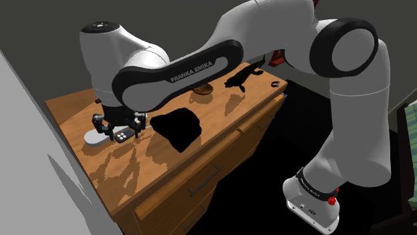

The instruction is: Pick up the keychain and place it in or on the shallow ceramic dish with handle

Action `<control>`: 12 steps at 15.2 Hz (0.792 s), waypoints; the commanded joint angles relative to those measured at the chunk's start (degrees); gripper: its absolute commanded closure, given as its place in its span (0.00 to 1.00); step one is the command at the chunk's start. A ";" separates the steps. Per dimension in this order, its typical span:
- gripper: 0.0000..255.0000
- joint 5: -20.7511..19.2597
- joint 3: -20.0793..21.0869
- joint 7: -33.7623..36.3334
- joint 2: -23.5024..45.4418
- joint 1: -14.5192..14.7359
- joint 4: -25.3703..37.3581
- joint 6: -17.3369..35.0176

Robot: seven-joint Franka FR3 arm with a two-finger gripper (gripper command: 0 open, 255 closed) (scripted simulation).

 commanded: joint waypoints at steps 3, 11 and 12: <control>1.00 0.79 0.51 -0.51 -1.34 -0.20 1.13 -2.34; 1.00 2.02 1.23 -1.48 -3.07 -0.17 4.76 -7.45; 1.00 2.14 1.30 -1.59 -3.24 -0.14 5.30 -8.11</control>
